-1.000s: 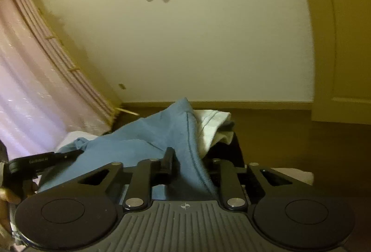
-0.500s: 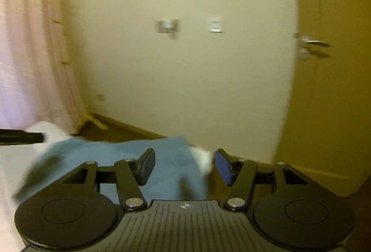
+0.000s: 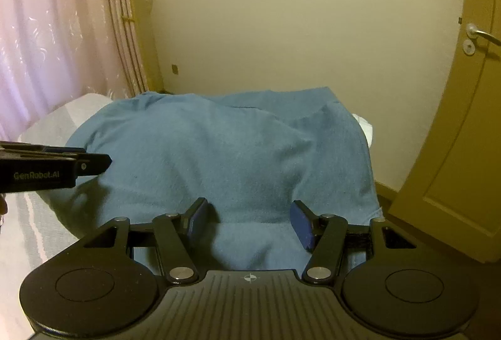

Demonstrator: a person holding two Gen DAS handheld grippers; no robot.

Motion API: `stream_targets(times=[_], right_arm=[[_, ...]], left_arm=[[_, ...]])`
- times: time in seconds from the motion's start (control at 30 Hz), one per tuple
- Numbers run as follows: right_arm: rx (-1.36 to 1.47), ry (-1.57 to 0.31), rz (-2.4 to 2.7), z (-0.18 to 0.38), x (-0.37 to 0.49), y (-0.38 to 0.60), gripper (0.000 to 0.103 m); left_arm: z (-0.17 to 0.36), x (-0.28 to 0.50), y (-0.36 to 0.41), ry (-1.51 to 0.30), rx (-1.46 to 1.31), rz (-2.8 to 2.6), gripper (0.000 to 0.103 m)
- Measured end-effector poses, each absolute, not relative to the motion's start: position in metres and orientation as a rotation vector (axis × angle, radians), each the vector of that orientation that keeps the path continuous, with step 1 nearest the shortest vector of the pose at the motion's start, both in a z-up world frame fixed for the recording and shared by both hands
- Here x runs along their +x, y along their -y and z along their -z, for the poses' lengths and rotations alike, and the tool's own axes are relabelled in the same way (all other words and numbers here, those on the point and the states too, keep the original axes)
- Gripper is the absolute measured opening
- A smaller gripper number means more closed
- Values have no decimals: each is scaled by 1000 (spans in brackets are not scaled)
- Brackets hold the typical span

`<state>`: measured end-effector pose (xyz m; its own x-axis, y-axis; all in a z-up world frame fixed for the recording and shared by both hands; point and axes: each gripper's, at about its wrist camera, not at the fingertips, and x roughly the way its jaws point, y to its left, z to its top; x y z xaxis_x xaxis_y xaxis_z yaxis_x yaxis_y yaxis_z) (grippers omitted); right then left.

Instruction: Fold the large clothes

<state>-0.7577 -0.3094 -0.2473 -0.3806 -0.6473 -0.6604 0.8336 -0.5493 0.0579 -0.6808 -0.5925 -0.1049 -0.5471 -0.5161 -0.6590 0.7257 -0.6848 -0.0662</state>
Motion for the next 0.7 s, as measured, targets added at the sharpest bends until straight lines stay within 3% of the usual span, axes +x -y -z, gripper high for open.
stream_targets(times=[0.07,0.23,0.3,0.43,0.7], right_arm=[[811,-326,2021,238,-769,314,55],[801,-234,2046,202,-770,298,55],[795,-222,2047,190,-760,287,55],[832,-237,2047,183,-734,276,61],[986,-216,2023,184,-663,225,64]], left_arm=[[98,-681,592,-435,808,2220,37],[75,-671,582,-431,790,2183,62],[64,-664,573,-401,790,2161,67],[48,-639,555,-381,807,2126,83],[43,-570,487,-458,842,2110,95]])
